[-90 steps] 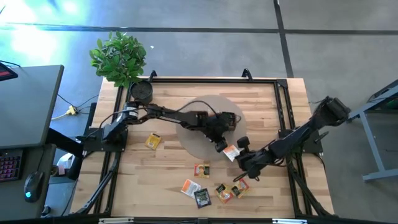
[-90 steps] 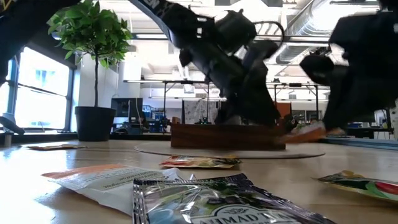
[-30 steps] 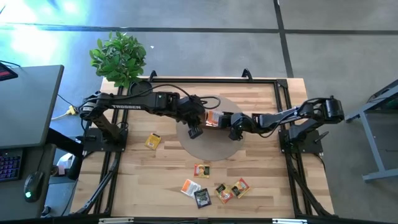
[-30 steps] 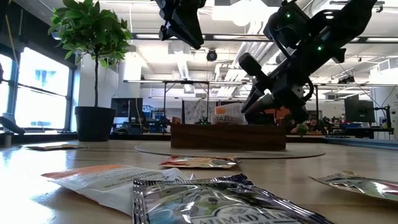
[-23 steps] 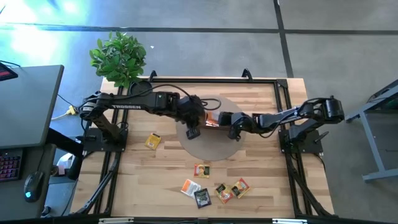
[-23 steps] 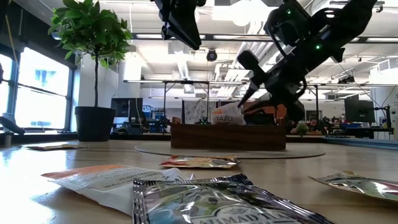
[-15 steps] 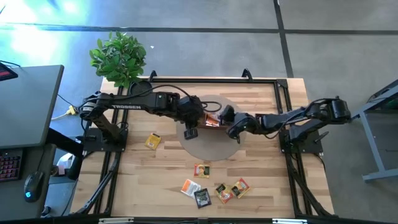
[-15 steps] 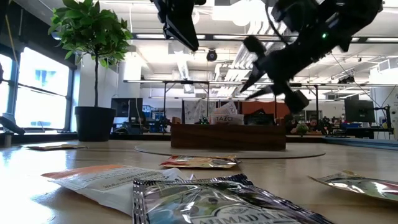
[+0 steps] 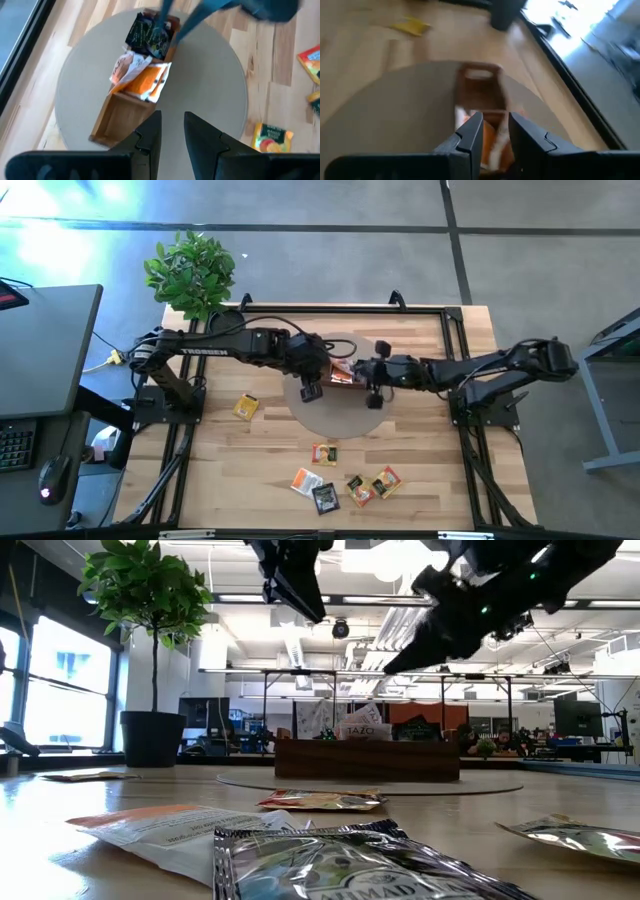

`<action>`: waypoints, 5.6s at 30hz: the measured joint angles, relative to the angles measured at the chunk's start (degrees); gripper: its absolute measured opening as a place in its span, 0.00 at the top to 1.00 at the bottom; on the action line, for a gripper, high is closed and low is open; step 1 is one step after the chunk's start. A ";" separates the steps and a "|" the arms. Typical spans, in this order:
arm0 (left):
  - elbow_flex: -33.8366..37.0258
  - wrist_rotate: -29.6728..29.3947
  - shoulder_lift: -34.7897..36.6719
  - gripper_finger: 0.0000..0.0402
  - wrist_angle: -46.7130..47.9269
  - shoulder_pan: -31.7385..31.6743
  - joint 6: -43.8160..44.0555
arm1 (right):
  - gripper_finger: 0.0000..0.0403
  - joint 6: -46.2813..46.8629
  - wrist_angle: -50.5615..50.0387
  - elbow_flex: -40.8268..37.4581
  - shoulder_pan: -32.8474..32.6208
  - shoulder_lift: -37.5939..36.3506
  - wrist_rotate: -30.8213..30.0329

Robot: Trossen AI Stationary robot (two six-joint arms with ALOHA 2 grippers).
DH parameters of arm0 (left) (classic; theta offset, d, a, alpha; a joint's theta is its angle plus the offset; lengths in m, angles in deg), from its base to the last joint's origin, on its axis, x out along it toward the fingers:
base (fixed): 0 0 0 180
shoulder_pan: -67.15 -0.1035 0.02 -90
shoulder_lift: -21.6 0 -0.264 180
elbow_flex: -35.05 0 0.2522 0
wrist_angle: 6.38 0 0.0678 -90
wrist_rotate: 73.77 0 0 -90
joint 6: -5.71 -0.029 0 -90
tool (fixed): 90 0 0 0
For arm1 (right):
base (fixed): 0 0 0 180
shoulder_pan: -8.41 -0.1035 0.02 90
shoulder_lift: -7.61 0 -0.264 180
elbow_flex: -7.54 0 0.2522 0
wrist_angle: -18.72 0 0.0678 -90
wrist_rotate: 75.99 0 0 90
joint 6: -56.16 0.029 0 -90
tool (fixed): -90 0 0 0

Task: Pick & Place Tea
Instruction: Put the white tea bag into the middle section of the wooden organizer

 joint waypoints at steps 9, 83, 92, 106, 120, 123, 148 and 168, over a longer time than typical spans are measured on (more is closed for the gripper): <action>-0.02 1.33 -0.23 0.79 -1.41 0.02 0.02 | 0.78 7.41 6.82 -0.04 3.32 9.78 -1.71; 0.04 -1.75 -0.19 0.79 -0.07 0.00 -1.73 | 0.80 -19.03 -41.36 30.80 11.61 19.92 7.50; 0.04 -1.70 0.48 0.79 -0.12 0.00 0.01 | 0.67 -11.87 -45.44 30.80 11.59 18.58 7.67; -0.04 -1.25 2.88 0.79 0.50 0.00 3.69 | 0.64 -9.25 -43.30 30.75 11.59 16.22 12.82; 0.00 -1.09 2.78 0.79 0.73 0.00 4.98 | 0.64 -7.54 -45.14 30.75 11.61 17.08 13.15; 0.00 -1.09 2.78 0.79 0.74 0.00 4.98 | 0.64 -7.57 -45.13 30.75 11.61 18.59 13.31; 0.00 -3.08 2.78 0.79 0.73 0.00 4.74 | 0.98 -15.30 -44.05 30.73 10.59 22.10 7.78; 0.00 -4.55 2.76 0.79 -0.36 0.00 4.52 | 0.99 -31.21 -49.49 34.82 3.19 21.01 -1.31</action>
